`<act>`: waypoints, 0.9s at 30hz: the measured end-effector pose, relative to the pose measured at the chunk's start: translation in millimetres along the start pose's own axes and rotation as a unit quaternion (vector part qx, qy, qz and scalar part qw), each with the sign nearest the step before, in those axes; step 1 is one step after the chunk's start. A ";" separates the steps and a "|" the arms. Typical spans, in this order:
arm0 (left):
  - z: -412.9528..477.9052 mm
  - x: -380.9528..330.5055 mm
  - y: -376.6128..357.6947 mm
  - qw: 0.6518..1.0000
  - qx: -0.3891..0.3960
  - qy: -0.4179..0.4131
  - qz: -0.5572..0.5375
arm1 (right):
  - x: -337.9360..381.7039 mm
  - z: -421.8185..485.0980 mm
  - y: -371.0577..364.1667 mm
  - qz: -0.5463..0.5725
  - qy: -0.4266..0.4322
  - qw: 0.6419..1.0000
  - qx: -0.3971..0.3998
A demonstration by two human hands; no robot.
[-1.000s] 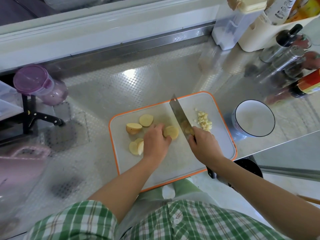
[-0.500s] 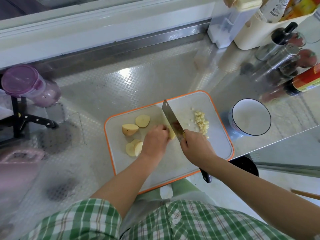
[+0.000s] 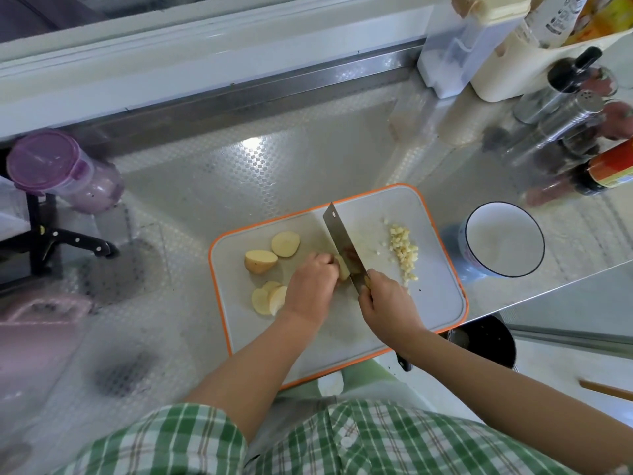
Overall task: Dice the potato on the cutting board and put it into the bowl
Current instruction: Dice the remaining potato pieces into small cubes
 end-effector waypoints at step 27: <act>-6.9 1.9 7.8 0.998 -0.051 0.023 -0.034 | 6.0 1.6 10.3 0.014 0.005 1.000 0.017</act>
Point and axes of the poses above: each hand's wrist, its own z-axis towards the middle knuckle, its own y-axis out of the back of the hand, x = y × z, the point moved 1 cm from there along z, towards the middle knuckle, and after that the axes turned 6 degrees about -z, right-handed, at the moved point
